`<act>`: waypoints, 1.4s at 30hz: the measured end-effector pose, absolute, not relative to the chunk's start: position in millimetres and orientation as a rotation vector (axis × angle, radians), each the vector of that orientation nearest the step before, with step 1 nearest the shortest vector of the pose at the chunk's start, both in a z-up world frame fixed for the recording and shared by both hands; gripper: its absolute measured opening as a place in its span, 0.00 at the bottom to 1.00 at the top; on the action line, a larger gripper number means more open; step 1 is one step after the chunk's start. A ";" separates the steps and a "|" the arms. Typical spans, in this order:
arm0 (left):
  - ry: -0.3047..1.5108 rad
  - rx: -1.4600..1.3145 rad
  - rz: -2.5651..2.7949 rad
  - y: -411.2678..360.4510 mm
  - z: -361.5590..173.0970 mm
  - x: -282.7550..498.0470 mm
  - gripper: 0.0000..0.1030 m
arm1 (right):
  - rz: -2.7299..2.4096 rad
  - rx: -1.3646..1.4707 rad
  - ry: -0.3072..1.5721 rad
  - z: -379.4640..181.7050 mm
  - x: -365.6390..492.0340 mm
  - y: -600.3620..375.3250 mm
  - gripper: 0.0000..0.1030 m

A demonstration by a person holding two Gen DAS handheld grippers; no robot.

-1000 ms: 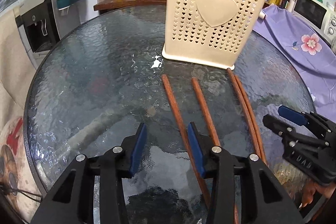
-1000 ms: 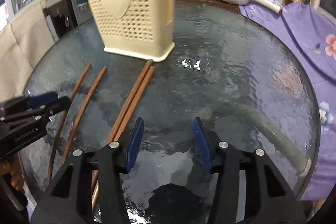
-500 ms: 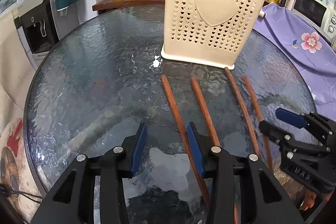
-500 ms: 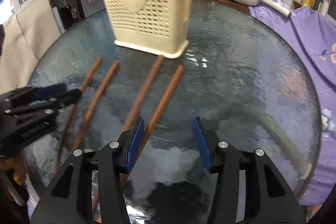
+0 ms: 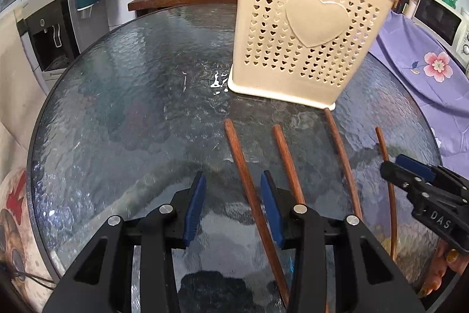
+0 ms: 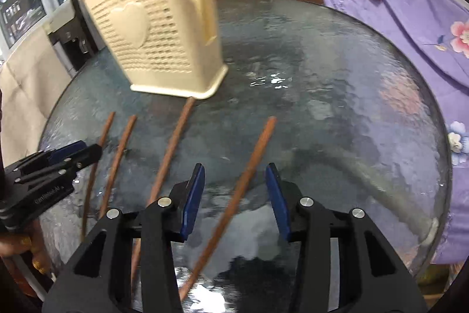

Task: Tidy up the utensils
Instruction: 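Grasp a wooden chopstick with the left tool while the right tool grasps another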

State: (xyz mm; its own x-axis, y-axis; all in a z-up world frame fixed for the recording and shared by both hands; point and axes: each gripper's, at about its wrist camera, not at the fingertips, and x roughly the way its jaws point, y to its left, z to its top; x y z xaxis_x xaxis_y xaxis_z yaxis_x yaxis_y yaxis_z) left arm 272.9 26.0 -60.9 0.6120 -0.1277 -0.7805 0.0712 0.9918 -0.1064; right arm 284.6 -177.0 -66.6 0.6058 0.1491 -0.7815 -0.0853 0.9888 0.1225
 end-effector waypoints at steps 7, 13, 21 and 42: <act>0.906 -0.060 -0.118 24.8 -61.2 281.2 0.30 | 0.130 0.076 0.933 -71.7 296.5 -176.1 0.37; 0.917 -0.045 -0.116 23.1 -60.8 291.7 0.19 | 0.137 0.058 0.947 -70.5 316.4 -162.0 0.22; 0.917 0.009 -0.138 4.4 -61.5 298.0 0.12 | 0.176 -0.002 0.952 -71.0 325.2 -140.2 0.14; 0.913 0.110 -0.109 -19.2 -62.1 284.4 0.09 | 0.182 -0.138 0.913 -73.7 310.8 -121.9 0.08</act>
